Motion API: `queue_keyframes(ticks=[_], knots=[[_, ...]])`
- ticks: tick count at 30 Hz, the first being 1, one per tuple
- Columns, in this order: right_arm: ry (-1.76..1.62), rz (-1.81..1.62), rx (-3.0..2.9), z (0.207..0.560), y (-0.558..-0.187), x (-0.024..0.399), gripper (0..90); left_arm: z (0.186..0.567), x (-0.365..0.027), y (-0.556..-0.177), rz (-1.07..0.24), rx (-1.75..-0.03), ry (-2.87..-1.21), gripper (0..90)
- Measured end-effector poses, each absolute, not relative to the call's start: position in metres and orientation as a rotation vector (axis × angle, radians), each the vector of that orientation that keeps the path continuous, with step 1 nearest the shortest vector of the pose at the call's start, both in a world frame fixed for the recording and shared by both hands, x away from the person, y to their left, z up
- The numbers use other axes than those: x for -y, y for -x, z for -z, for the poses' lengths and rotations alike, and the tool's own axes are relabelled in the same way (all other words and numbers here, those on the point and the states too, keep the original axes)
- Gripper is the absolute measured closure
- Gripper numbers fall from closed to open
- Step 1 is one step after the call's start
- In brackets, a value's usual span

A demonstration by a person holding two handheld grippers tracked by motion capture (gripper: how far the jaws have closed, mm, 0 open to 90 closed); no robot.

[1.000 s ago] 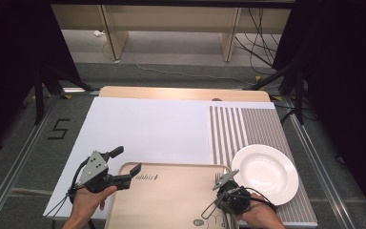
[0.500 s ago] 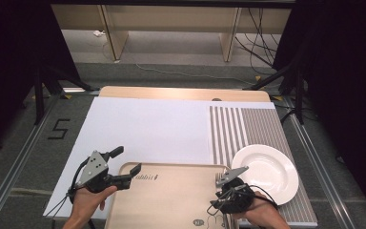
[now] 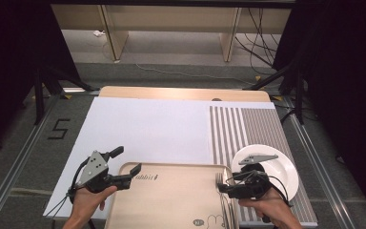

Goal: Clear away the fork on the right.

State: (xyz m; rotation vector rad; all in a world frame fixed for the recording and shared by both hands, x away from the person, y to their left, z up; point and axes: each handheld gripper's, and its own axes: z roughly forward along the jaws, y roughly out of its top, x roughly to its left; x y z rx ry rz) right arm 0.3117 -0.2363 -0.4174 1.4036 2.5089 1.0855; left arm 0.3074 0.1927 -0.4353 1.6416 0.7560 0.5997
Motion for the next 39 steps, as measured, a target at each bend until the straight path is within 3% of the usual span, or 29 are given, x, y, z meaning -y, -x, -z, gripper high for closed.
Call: queue_keyframes(ticks=[12,26,39], knots=[[-1.465,-1.071,-2.422,0.410,-0.316,0.261,17.0,0.435,-0.193,-0.307,-0.598,-0.758,-1.640,15.9],[-1.559,-1.060,-2.337,0.407,-0.320,0.294,21.8,0.435,-0.193,-0.307,-0.602,-0.757,-1.640,15.9],[-1.653,-1.037,-2.257,0.408,-0.322,0.316,18.1,0.435,-0.193,-0.307,-0.602,-0.756,-1.641,15.9]])
